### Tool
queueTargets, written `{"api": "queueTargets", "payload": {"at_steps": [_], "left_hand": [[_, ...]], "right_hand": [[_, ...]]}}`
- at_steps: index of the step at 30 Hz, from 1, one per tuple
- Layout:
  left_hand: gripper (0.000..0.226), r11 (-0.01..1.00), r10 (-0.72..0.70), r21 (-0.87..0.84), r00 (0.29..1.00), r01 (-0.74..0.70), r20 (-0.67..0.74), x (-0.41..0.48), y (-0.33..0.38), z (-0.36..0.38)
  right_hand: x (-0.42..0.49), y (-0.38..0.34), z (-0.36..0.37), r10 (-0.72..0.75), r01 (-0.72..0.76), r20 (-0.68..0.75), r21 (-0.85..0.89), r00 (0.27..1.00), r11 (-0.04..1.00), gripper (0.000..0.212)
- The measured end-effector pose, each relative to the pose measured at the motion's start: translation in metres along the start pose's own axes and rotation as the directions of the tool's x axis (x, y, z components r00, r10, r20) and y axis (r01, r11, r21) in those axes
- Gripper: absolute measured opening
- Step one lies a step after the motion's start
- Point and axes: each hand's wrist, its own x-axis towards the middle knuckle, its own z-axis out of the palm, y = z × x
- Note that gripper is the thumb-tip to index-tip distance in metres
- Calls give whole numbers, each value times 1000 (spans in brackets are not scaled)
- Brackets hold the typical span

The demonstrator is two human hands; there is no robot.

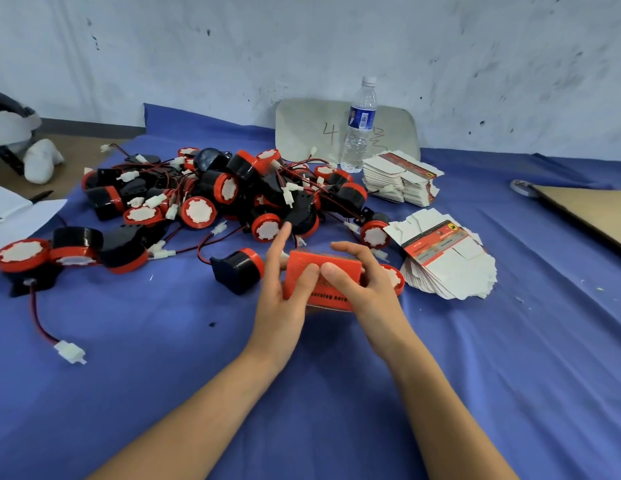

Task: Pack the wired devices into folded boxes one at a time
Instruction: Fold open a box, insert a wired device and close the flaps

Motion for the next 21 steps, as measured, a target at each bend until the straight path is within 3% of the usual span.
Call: {"api": "queueTargets", "payload": {"at_steps": [3,8,13,17,21], "left_hand": [[29,994,54,90,998,-55,12,0,3,-1],[19,994,-106,-11,991,107,81,-2,4,1],[4,993,-112,-20,991,113,68,-4,8,0],[6,992,-127,10,987,127,97,-7,10,-4],[9,984,-175,37,976,172,132,-11,11,-7]], "right_hand": [[0,2,-1,-38,38,-34,-13,999,999,33],[-4,1,0,-119,96,-127,-171,985,980,31],[-9,2,2,-189,148,-143,-259,972,954,22],[-19,9,1,-197,179,-72,-208,978,962,21],[-27,12,4,-164,150,-120,-122,979,981,17]]}}
